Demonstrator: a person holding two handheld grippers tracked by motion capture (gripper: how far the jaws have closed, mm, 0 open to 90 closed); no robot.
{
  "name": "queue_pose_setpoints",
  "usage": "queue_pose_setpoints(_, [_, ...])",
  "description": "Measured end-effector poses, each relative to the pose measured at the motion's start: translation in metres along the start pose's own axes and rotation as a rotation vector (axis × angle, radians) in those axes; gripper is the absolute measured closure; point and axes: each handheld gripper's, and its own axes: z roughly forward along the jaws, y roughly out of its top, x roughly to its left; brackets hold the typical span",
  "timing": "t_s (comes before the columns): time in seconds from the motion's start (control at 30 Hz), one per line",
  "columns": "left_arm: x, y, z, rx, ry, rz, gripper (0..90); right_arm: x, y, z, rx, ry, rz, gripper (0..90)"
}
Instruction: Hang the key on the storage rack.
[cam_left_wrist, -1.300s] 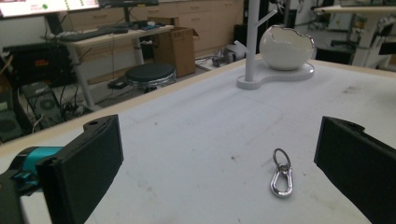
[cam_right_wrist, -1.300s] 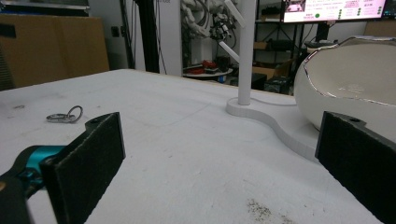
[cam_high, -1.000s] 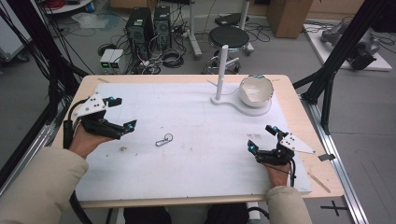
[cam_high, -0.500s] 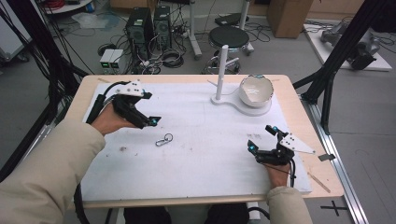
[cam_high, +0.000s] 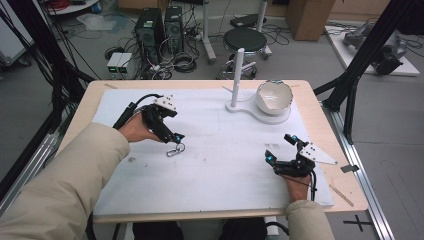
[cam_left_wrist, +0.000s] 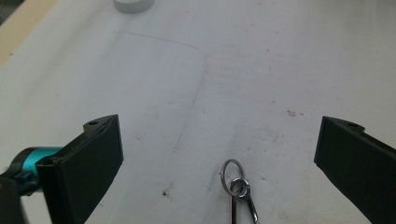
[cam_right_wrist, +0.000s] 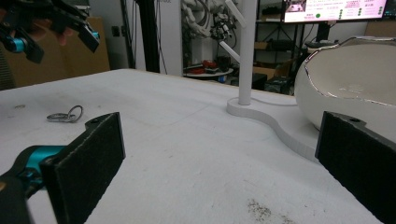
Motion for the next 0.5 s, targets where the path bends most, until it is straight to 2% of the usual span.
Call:
queue_pose_setpoints(0.07, [0.000,-0.002,0.010,0.044,-0.013,0.007,1.7,0.000,0.000,0.000,0.000,0.000,-0.001,0.5])
queue_pose_setpoints(0.13, [0.001,-0.003,0.012,0.059,-0.016,0.011,1.7,0.000,0.000,0.000,-0.002,0.003,-0.005,0.5])
queue_pose_setpoints(0.27, [0.004,-0.008,0.024,0.122,-0.031,0.002,1.7,0.000,0.000,0.000,0.000,0.000,-0.001,0.5])
queue_pose_setpoints(0.5, [0.004,-0.011,0.037,0.168,-0.051,-0.002,1.7,0.000,0.000,0.000,0.000,0.000,-0.001,0.5])
